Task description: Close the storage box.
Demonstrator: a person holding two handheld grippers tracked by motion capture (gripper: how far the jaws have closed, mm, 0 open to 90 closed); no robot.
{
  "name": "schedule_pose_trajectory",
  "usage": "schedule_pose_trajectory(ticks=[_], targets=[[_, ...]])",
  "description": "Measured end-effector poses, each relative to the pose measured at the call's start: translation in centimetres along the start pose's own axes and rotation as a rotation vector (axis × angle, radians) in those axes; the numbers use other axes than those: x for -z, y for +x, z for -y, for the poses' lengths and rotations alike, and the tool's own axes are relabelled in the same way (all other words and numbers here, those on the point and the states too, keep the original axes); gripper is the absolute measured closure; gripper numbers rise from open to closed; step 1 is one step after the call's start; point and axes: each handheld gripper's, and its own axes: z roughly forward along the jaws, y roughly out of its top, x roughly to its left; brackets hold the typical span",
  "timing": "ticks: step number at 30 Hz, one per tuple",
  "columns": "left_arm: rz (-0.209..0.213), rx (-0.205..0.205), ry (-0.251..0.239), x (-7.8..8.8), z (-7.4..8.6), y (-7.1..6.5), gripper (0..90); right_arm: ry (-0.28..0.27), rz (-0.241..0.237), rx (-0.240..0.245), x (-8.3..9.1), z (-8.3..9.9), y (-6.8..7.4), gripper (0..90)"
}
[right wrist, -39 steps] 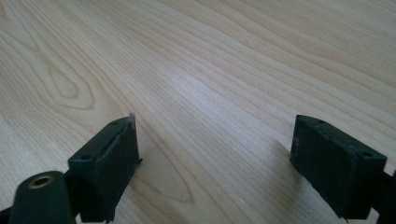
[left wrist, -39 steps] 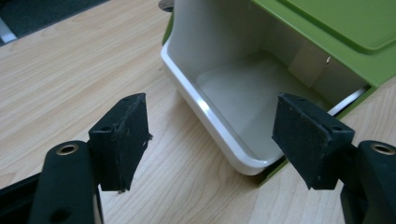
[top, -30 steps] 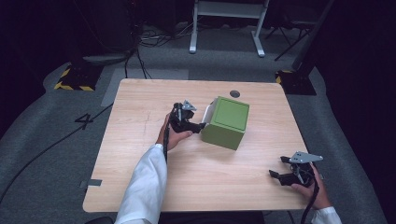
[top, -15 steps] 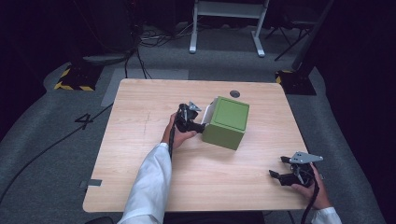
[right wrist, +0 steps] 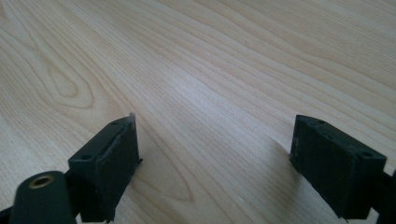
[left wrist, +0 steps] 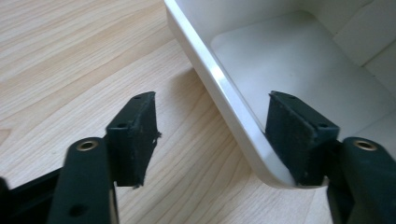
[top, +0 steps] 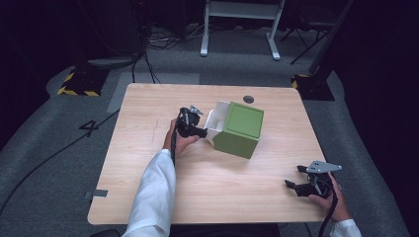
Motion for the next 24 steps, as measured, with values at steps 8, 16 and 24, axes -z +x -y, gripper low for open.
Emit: schedule_pose_trajectory(ticks=[8, 16, 24], targets=[[-0.018, 0.003, 0.005, 0.9, 0.7, 1.0, 42.7, 0.0, 0.0, 0.0, 0.0, 0.0, 0.0, 15.4], [-0.038, 0.001, 0.011, 1.5, 0.9, 1.9, 45.0, 0.0, -0.002, -0.001, 0.0, 0.0, 0.0, 15.5], [-0.048, 0.016, 0.008, 1.8, 1.1, 2.7, 45.0, 0.0, 0.003, 0.001, 0.0, 0.0, 0.0, 15.4]])
